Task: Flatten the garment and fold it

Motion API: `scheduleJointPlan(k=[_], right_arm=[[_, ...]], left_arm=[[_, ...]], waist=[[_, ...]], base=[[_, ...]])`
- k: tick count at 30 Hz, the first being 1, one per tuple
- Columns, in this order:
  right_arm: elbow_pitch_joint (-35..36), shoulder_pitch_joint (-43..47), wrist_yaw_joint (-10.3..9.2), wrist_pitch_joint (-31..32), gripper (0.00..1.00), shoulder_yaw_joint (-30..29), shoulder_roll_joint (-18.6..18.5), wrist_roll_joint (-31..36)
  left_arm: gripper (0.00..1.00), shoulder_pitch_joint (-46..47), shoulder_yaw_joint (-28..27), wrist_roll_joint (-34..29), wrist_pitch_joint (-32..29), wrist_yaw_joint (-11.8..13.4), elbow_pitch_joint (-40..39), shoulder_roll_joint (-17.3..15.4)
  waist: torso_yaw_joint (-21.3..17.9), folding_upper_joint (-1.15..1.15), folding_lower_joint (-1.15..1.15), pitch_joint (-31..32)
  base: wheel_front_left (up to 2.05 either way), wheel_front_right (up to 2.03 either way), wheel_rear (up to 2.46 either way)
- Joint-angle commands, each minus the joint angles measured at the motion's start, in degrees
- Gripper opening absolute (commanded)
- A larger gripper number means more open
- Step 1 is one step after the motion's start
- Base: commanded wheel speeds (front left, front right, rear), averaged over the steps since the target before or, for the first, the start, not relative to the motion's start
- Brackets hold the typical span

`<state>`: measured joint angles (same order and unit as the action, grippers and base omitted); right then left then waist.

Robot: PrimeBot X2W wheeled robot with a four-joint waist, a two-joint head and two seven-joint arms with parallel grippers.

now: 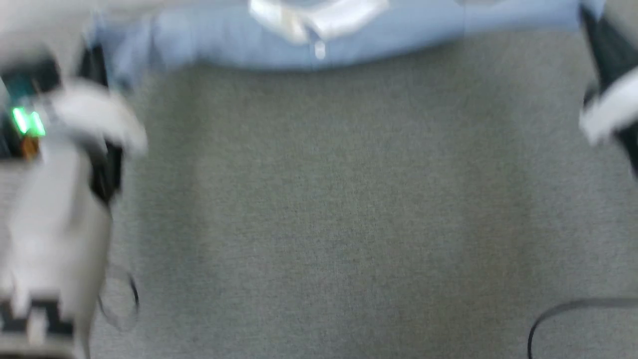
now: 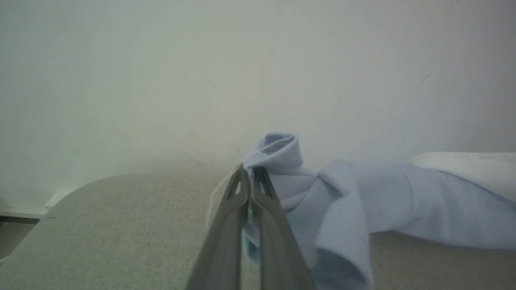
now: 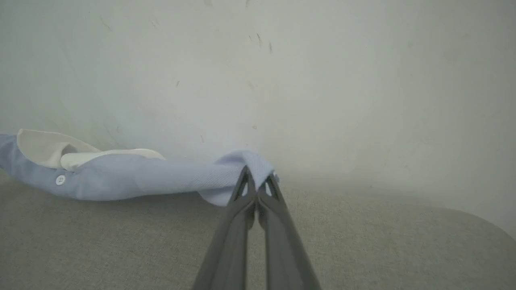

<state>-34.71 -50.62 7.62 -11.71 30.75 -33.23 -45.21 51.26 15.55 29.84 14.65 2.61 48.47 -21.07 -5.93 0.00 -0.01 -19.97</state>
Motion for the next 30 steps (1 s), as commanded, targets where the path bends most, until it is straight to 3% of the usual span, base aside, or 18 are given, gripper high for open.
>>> scheduleJointPlan(k=[1,5,8,13,19,25,29,30], right_arm=[[2.1,4.6,-0.13,0.9,0.00,-0.8,-1.4,-1.2],[8.1,17.2,-0.13,3.9,0.00,-5.2,-3.7,-3.2],[12.4,27.1,-0.13,6.7,0.00,-10.7,-4.4,-3.6],[18.9,40.7,-0.13,10.9,0.00,-20.0,-2.5,-2.8],[30.6,61.0,-0.13,21.7,0.00,-34.3,7.8,1.8],[38.7,74.5,-0.13,35.4,0.00,-44.1,20.6,11.9],[39.3,77.5,-0.13,42.4,0.00,-45.6,27.0,16.6],[39.0,77.8,-0.13,43.9,0.28,-45.1,27.5,17.4]], left_arm=[[0.00,-5.5,-0.7,0.9,0.3,1.1,-3.4,-0.4],[0.00,-20.3,-1.9,2.3,-1.7,4.5,-15.1,-2.4],[0.00,-31.5,-3.0,3.3,-5.9,8.6,-26.5,-4.5],[0.00,-46.4,-4.9,4.7,-12.0,14.8,-41.7,-7.3],[0.00,-63.0,-5.4,5.3,-18.9,21.7,-57.0,-9.2],[0.00,-71.1,-2.8,5.8,-22.4,24.4,-58.7,-8.0],[0.00,-72.6,-1.6,7.0,-21.9,24.3,-55.4,-5.6],[0.00,-72.5,-1.5,7.2,-21.4,24.1,-54.8,-5.1]], waist=[[1.4,0.00,0.01,7.6],[1.7,0.00,0.01,11.9],[1.6,0.00,0.01,14.2],[1.5,0.00,0.01,16.3],[2.2,0.00,0.01,18.2],[2.7,0.00,0.01,18.5],[2.9,0.00,0.01,18.0],[3.1,0.00,0.01,17.9]], base=[[0.00,0.00,0.00],[0.00,0.00,0.00],[0.00,0.00,0.00],[0.00,0.00,0.00],[0.00,0.00,0.00],[0.00,0.00,0.00],[0.00,0.00,0.00],[0.00,0.00,0.00]])
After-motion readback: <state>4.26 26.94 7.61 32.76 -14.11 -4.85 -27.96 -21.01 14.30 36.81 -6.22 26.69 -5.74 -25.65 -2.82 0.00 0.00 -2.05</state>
